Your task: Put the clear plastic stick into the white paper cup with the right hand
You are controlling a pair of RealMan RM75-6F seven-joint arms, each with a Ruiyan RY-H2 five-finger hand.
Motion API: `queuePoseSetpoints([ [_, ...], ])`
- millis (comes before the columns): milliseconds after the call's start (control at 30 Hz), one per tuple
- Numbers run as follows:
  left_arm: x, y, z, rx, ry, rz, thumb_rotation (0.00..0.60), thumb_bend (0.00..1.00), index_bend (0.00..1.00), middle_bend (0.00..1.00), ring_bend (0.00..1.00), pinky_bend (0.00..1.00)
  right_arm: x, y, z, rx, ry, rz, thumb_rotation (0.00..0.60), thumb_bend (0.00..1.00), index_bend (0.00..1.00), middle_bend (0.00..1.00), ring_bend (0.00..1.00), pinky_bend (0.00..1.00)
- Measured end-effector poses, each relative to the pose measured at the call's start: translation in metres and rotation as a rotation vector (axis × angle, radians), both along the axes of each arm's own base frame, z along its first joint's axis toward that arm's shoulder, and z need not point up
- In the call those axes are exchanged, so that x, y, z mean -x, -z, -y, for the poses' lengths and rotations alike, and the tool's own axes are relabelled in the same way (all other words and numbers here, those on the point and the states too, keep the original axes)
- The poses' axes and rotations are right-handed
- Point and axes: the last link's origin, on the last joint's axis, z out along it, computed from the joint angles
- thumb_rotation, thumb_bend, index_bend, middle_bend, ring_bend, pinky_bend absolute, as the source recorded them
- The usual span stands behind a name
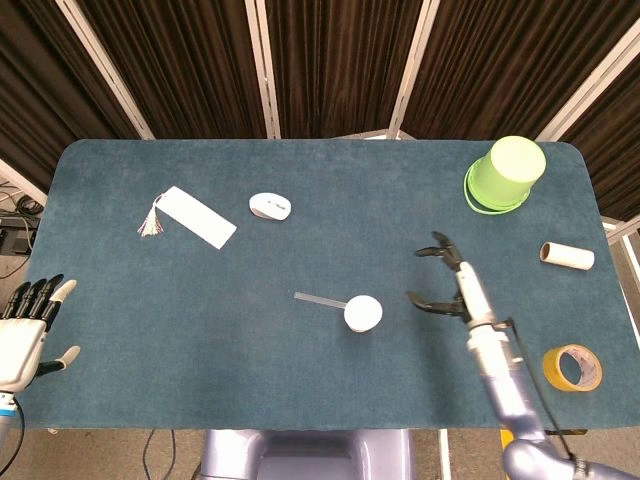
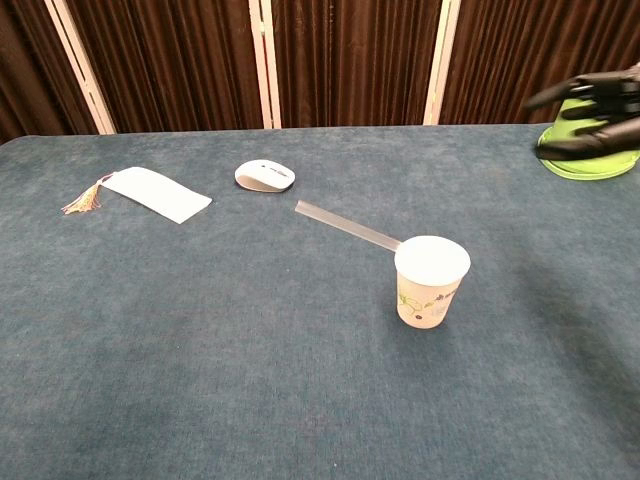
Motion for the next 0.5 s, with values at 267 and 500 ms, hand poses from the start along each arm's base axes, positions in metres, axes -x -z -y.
queuePoseSetpoints([
  [267,0.000,0.000,0.000,-0.011,0.008,-0.004,0.600,0.22,0.01,0.00,0.00,0.00,0.058,-0.054,-0.026,0.153,-0.086,-0.581,0.600,0.16,0.05,0.00,0.00,0.00],
  [500,0.000,-0.001,-0.001,-0.023,0.017,-0.009,0.600,0.22,0.00,0.00,0.00,0.00,0.098,-0.083,-0.061,0.282,-0.126,-0.910,0.600,0.16,0.00,0.00,0.00,0.00],
])
